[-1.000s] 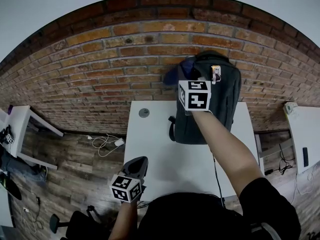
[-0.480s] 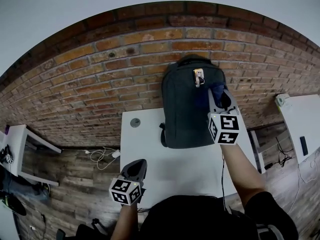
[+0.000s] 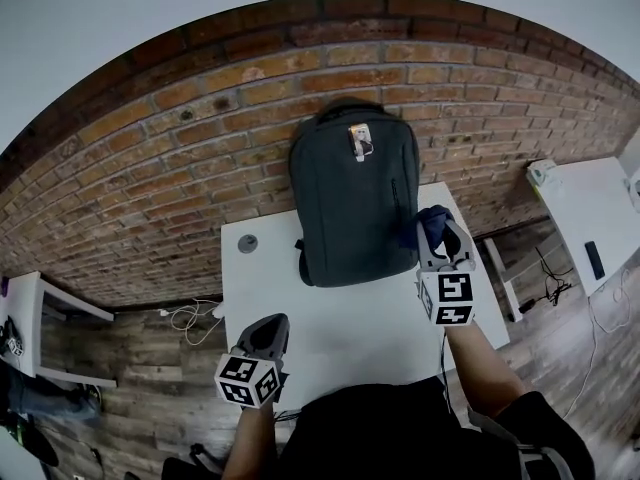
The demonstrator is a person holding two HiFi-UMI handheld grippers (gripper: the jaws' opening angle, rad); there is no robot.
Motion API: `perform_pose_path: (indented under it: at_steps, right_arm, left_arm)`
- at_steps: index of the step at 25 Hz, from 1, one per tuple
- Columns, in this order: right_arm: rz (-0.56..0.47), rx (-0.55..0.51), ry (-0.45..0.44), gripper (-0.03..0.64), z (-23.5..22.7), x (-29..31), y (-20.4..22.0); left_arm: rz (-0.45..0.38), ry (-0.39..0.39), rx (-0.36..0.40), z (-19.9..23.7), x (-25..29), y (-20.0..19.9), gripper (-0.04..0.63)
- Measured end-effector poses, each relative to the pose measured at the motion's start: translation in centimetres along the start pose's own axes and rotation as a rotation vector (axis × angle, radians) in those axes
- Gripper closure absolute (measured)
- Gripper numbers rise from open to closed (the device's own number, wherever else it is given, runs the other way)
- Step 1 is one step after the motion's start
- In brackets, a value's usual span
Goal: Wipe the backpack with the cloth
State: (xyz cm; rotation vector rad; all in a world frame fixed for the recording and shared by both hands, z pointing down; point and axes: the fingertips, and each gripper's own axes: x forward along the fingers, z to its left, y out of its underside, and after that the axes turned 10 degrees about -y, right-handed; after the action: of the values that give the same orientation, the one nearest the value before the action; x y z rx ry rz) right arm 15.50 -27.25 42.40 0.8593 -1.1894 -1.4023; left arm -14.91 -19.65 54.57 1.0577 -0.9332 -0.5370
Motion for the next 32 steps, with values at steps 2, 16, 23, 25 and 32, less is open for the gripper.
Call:
perform_pose_path:
  at_steps: [2,16,23,25,32]
  right_arm:
    - [0.034,-0.021,0.001,0.515,0.6,-1.1,1.3]
    - [0.17,0.107,0.022,0.515,1.2,-8.7,6.7]
    - [0.12,0.121,-0.033,0.514,0.9,-12.0,5.4]
    - [0.124,0.114,-0.053,0.514,0.4,-14.3,5.6]
    - [0.13,0.141,-0.103,0.514,-1.2,-24.6,7.9]
  left_arm:
    - [0.002,0.011,0.001,-0.4,0.0,0.1,0.598]
    - [0.028,0.062,0.003,-3.3,-0.9,1.7,0.598]
    - [0.009,0.029,0.026,-6.5,-3.7,1.7,0.599]
    - [0.009,0.031,0.029,-8.9,-5.0,2.5,0.598]
    - [0.028,0.025,0.031,-17.7,-9.8,7.1,0.598]
